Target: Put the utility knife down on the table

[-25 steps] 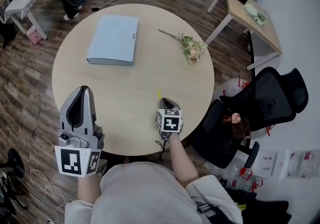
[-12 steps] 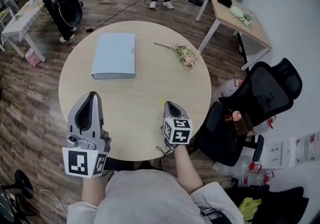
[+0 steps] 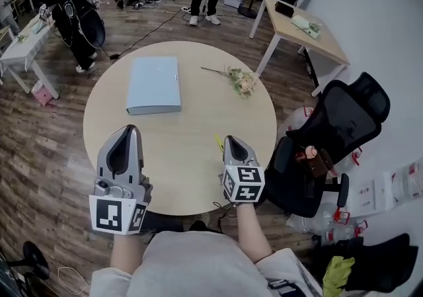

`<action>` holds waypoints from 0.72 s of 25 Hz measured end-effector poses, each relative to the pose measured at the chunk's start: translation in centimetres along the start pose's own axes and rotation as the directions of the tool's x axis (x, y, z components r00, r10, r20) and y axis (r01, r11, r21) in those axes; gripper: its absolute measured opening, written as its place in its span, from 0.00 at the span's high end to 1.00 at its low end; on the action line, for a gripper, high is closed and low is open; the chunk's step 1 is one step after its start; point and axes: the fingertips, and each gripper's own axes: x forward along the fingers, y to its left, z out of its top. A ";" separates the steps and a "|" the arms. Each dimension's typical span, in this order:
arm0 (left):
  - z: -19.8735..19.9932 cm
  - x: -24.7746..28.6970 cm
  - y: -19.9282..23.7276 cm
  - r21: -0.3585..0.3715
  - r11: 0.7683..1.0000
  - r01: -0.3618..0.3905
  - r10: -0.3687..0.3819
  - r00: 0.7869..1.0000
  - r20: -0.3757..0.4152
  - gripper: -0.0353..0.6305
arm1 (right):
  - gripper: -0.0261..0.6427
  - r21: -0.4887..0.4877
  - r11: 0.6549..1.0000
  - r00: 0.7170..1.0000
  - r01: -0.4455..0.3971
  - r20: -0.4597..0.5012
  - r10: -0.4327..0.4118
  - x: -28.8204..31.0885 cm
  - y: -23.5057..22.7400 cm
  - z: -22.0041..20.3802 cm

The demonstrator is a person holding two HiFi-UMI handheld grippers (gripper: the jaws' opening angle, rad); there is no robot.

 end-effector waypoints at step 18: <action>3.1 -3.8 1.2 -0.004 0.997 0.071 -0.071 0.996 0.050 0.93 | 0.94 -0.064 0.998 0.968 0.022 0.251 -0.005 -8.1 5.8 8.9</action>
